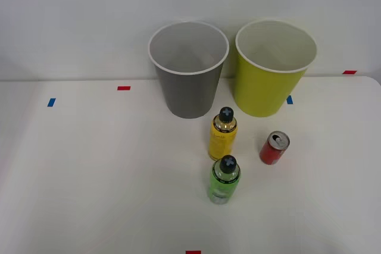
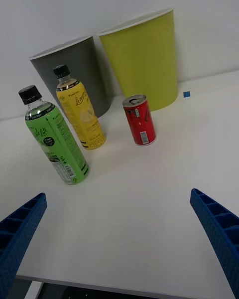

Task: Put cans in the gray bin, plastic bottles in the light green bin

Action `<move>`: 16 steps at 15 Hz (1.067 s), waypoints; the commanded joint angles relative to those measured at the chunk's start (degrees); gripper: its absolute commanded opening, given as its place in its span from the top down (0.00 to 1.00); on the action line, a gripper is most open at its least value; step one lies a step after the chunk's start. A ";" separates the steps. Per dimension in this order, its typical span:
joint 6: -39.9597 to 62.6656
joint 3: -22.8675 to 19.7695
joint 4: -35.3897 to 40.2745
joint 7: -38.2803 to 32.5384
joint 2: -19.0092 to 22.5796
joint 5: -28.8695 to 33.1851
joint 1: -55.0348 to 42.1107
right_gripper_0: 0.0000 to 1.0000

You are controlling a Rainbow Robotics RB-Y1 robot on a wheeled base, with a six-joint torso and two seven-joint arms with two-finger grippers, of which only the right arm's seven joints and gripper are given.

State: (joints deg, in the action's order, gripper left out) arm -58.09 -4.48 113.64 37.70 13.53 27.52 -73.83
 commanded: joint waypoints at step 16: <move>0.00 0.00 0.00 0.00 0.00 -0.01 0.00 0.00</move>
State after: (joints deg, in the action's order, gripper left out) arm -58.10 -4.48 113.64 37.70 13.53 27.51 -73.83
